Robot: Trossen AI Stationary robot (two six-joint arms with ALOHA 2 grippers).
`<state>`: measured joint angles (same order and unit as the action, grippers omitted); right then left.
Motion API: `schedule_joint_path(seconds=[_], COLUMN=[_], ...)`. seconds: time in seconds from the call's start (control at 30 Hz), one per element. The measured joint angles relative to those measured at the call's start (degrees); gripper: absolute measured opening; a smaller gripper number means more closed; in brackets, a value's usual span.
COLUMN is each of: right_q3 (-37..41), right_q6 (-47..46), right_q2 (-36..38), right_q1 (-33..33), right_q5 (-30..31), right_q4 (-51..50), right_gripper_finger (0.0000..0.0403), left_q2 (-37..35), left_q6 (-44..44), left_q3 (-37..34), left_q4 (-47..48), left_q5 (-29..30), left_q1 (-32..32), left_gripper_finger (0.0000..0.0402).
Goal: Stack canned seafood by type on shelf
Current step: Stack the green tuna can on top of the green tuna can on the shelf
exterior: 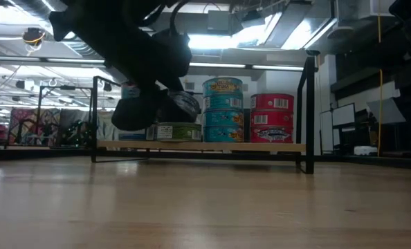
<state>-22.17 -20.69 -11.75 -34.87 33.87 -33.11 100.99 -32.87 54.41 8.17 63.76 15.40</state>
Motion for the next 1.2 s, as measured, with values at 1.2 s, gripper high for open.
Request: schedule_joint_path(seconds=[1.2], right_q3=[0.00], right_q6=[0.00], right_q2=[0.00], right_q1=[0.00], right_q5=[-0.04], right_q4=[0.00], right_gripper_finger=[0.0239], left_q2=[-0.02], left_q6=[-4.22], left_q3=[-0.02], left_q4=[-3.28], left_q5=[-0.53], left_q1=[1.62], left_gripper_finger=[0.0264])
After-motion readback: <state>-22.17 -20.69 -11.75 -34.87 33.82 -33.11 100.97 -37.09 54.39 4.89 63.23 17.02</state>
